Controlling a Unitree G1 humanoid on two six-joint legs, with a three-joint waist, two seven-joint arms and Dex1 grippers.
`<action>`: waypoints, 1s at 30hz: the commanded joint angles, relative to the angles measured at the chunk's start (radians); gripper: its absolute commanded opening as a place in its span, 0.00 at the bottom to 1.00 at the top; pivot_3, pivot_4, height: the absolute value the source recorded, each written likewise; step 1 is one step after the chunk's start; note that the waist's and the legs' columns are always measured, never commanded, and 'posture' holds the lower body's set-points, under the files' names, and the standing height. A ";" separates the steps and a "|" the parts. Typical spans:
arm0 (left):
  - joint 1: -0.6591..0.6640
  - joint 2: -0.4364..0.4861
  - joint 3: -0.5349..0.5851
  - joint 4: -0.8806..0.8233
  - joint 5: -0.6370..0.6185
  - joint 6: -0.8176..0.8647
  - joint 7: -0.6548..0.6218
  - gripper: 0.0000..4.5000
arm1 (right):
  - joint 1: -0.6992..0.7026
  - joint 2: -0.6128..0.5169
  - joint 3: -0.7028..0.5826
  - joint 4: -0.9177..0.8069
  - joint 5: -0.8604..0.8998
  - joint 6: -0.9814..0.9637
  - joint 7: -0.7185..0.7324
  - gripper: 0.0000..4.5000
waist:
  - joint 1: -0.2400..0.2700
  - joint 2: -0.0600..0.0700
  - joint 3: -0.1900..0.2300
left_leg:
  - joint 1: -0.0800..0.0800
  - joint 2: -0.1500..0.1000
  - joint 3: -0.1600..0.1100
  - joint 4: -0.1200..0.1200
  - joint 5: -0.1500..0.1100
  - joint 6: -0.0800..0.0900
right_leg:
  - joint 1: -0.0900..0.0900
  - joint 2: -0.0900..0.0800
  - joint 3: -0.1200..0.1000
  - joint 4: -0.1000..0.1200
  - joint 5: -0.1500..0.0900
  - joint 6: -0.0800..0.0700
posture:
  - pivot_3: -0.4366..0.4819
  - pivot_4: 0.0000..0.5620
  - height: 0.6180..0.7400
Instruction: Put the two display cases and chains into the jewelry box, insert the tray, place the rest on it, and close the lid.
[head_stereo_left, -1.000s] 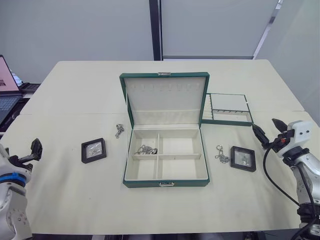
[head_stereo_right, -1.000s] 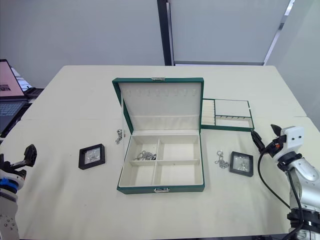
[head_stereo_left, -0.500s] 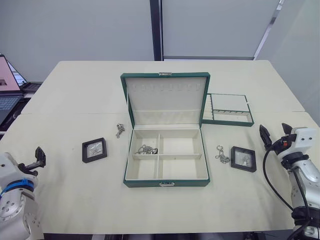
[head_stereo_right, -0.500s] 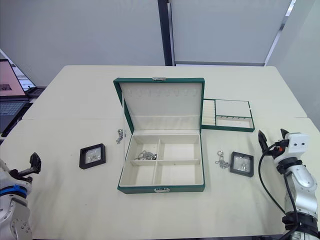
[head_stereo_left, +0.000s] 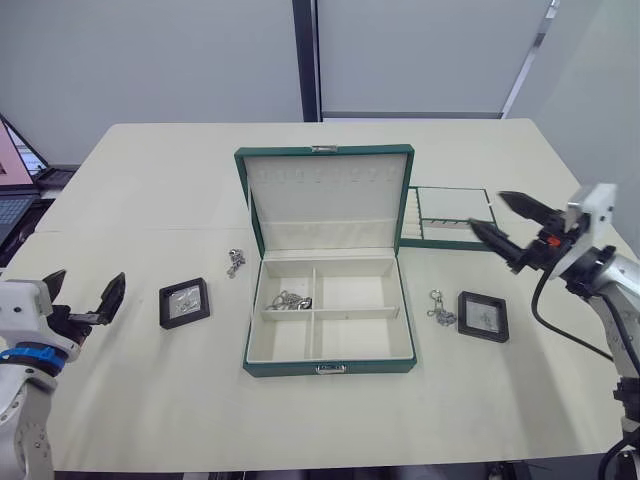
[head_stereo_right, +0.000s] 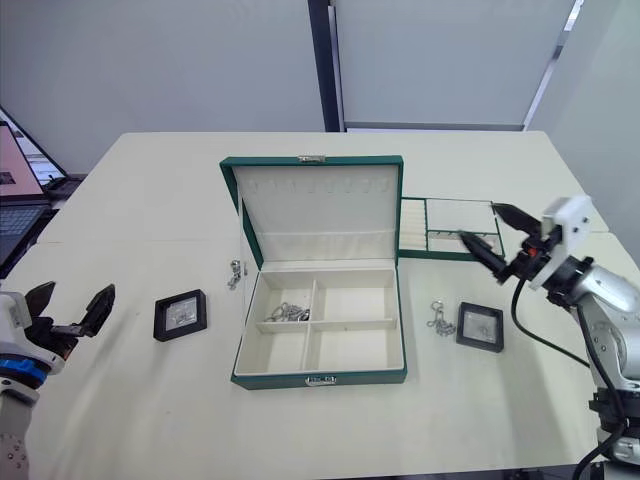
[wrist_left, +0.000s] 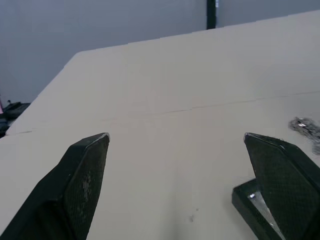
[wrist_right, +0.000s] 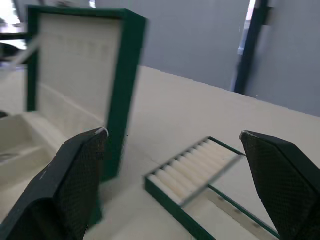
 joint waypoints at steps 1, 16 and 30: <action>0.015 0.086 -0.034 0.024 -0.024 -0.021 -0.198 0.99 | -0.098 -0.038 0.067 -0.113 0.079 0.090 0.112 1.00 | 0.001 0.000 0.000 | 0.000 0.000 0.000 0.000 0.000 0.000 | 0.000 0.000 0.000 0.000 0.000 0.000 | 0.48 0.27 1.00; -0.214 0.263 -0.297 0.373 0.100 -0.275 -0.660 0.99 | -0.463 0.178 0.392 -0.014 -0.032 0.177 0.256 1.00 | -0.007 0.001 0.001 | -0.003 0.000 -0.005 0.000 0.000 -0.001 | -0.007 -0.003 -0.018 0.002 0.001 -0.002 | 0.48 0.27 1.00; -0.228 0.282 -0.344 0.439 0.189 -0.368 -0.657 0.73 | -0.452 0.217 0.410 -0.049 -0.077 0.195 0.253 1.00 | -0.038 0.001 0.001 | -0.001 0.000 -0.009 -0.001 0.000 -0.001 | -0.010 -0.003 -0.020 0.011 0.001 -0.002 | 0.48 0.27 1.00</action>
